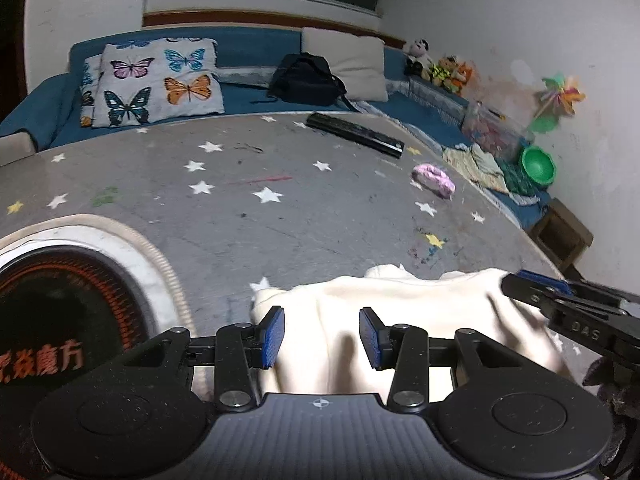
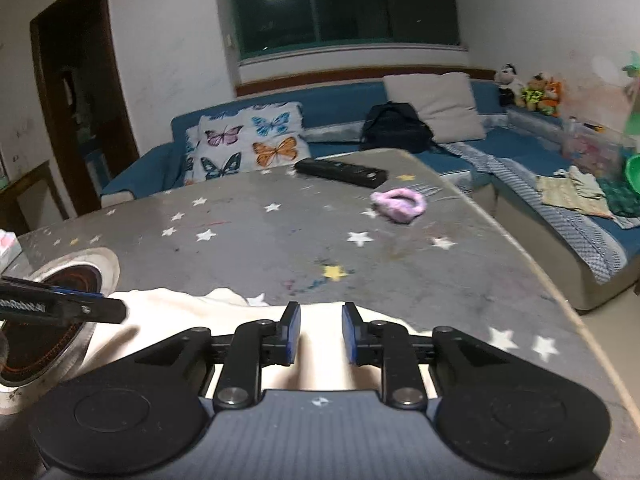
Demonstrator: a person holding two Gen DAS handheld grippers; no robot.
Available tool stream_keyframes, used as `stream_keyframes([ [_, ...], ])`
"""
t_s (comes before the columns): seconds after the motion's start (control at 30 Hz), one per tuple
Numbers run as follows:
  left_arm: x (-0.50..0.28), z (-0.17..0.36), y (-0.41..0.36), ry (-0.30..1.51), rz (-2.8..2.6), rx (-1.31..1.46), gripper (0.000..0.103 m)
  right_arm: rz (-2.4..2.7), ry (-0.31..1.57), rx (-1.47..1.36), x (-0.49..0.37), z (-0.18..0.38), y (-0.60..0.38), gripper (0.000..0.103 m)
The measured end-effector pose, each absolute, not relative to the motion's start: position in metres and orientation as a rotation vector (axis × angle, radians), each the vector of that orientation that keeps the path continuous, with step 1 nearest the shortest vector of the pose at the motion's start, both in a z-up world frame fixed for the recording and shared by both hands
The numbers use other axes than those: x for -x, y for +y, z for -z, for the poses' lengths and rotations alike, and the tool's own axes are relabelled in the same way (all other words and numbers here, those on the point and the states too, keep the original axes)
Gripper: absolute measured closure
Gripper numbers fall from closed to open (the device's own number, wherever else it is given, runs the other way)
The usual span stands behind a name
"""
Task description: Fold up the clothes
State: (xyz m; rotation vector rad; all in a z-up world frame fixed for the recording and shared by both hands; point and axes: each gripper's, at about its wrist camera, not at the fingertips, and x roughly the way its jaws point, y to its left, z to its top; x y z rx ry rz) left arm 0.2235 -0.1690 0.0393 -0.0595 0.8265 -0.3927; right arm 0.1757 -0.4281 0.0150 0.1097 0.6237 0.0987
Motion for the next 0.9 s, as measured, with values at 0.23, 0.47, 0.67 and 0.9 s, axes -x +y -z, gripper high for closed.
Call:
stream_keyframes([
  [0.23, -0.241, -0.023, -0.177, 0.851, 0.407, 0.033, 0.059, -0.091, 0.677, -0.072, -0.195, 0.003, -0.419, 0.072],
  [0.47, -0.236, -0.028, -0.167, 0.831, 0.429, 0.01, 0.056, -0.161, 0.662, -0.037, -0.175, -0.007, -0.406, 0.064],
  [0.67, -0.231, -0.032, -0.157, 0.821, 0.421, -0.007, 0.055, -0.34, 0.661, 0.009, -0.14, -0.012, -0.365, 0.058],
  [0.9, -0.225, -0.034, -0.145, 0.823, 0.404, -0.007, 0.055, -0.472, 0.629, 0.12, -0.117, -0.012, -0.311, 0.054],
])
